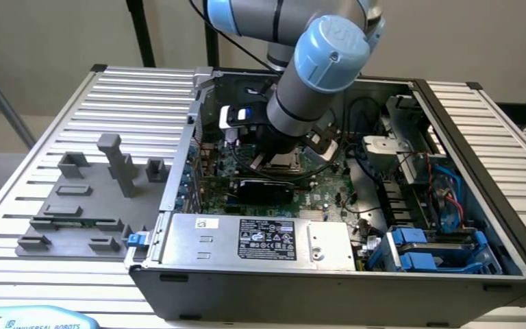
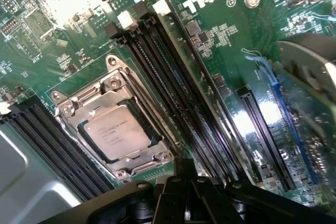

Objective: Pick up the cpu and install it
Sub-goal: 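Install the second cpu locking lever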

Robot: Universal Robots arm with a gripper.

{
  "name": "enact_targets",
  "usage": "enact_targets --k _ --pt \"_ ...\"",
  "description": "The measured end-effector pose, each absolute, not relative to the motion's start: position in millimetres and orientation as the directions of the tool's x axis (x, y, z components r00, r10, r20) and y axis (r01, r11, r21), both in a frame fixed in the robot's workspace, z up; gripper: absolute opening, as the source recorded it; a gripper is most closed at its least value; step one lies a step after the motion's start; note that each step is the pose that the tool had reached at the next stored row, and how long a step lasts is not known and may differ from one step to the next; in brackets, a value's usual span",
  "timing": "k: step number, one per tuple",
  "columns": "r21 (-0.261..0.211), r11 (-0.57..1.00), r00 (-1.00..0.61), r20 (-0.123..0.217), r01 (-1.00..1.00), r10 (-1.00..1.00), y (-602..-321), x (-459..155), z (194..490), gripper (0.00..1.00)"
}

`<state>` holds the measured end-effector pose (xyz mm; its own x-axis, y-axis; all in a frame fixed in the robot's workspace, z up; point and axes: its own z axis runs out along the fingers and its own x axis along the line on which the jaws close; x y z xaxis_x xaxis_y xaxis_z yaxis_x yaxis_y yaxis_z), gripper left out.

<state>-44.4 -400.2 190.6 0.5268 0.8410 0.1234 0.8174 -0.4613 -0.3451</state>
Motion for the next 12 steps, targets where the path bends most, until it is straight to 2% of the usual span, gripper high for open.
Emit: enact_targets --k 6,12 --pt "-0.341 -0.460 0.522 0.116 0.820 0.845 -400.1 -44.5 193.6 0.11" --pt "-0.341 -0.456 0.518 0.115 0.822 0.848 -400.2 -44.5 218.2 0.11"
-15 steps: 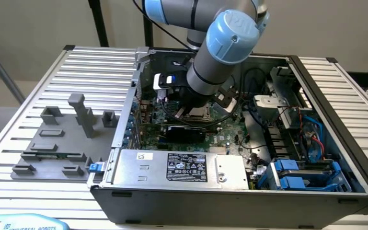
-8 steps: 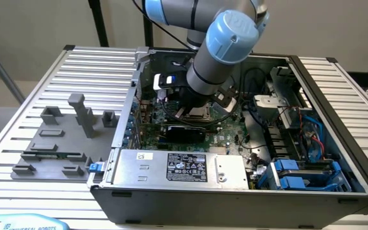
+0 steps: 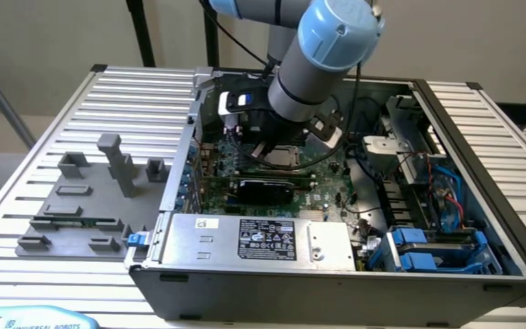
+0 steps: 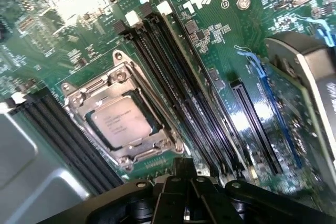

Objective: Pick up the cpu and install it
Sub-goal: 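Install the second cpu locking lever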

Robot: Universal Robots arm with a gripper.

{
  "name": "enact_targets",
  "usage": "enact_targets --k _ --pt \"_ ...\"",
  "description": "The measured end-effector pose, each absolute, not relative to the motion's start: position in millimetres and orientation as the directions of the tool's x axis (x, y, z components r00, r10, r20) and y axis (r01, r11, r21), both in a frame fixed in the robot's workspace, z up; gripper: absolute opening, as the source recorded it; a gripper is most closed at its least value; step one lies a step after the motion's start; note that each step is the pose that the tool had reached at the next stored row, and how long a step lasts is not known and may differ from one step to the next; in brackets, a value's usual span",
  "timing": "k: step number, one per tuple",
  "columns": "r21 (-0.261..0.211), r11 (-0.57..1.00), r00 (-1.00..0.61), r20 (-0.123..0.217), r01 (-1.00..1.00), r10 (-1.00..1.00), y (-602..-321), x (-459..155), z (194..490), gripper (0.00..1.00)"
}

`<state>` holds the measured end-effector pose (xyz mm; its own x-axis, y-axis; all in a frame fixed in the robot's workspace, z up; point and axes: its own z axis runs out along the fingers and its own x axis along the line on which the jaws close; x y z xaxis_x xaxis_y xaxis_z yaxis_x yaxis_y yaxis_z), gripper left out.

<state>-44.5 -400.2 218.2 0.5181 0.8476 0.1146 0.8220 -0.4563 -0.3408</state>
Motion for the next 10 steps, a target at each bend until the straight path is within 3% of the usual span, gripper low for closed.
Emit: enact_targets --k 10 --pt "-0.341 -0.455 0.517 0.115 0.822 0.848 -400.2 -44.5 233.1 0.11"
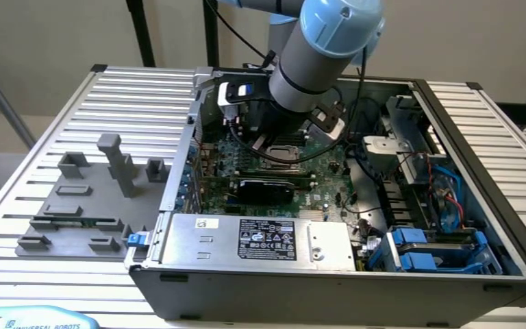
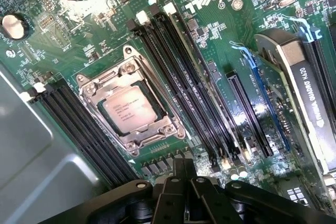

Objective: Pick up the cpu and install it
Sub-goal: 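Install the second cpu locking lever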

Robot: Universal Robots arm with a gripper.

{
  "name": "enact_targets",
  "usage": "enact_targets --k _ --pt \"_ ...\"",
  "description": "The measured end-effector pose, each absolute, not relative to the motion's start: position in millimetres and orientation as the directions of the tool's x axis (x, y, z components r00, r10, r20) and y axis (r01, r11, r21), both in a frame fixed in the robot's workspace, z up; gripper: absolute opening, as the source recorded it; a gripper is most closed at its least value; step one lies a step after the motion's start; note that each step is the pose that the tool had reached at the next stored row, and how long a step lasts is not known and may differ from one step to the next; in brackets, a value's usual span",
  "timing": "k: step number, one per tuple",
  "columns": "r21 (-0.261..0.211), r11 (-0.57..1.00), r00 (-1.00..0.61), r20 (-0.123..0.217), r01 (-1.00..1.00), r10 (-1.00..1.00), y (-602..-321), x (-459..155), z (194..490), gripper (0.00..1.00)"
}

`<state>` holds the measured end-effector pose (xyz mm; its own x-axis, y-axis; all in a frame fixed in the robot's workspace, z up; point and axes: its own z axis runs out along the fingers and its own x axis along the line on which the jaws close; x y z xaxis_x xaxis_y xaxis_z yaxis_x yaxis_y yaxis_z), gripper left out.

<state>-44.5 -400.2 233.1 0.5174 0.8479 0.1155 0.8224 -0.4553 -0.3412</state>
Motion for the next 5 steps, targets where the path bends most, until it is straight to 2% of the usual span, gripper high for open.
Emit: enact_targets --k 5 --pt "-0.341 -0.455 0.517 0.116 0.822 0.848 -400.2 -44.5 233.1 0.11"
